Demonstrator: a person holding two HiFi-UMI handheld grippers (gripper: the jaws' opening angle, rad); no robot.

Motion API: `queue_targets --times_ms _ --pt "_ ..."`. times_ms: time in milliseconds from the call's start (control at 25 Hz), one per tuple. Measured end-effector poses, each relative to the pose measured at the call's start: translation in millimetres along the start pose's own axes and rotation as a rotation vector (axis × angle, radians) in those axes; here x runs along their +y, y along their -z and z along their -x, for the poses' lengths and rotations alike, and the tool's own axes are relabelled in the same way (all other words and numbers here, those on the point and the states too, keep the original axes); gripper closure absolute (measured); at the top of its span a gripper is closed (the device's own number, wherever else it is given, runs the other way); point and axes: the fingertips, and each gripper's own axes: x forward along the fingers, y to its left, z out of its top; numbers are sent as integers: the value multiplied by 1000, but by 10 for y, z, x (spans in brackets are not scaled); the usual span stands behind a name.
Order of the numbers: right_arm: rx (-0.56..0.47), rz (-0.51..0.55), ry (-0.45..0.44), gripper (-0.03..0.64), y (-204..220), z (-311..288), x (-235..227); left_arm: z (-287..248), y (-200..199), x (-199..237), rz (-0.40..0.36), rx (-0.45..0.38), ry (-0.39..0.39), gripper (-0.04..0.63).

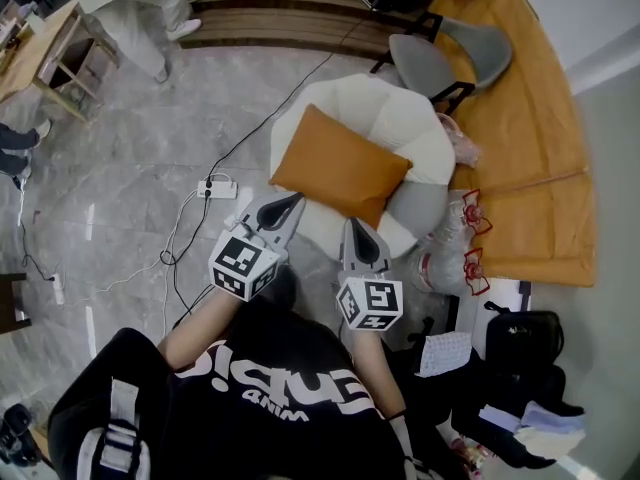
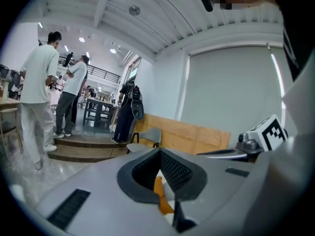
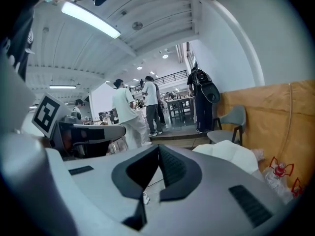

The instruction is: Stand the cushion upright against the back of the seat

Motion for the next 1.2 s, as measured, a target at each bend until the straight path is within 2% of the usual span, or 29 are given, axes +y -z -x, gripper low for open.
queue_targets --times_ms 320,680,960,1200 --pt "21 -1 49 595 -171 -589 -244 -462 -72 528 -2 43 19 588" --pt "52 -9 67 594 -233 -824 -548 -854 -95 619 29 71 39 588" --pt "74 1 24 594 -262 -925 -813 -1094 -123 599 36 73 -7 588" --pt "81 8 -11 594 -254 -946 -1084 -1276 -64 543 40 82 -78 588"
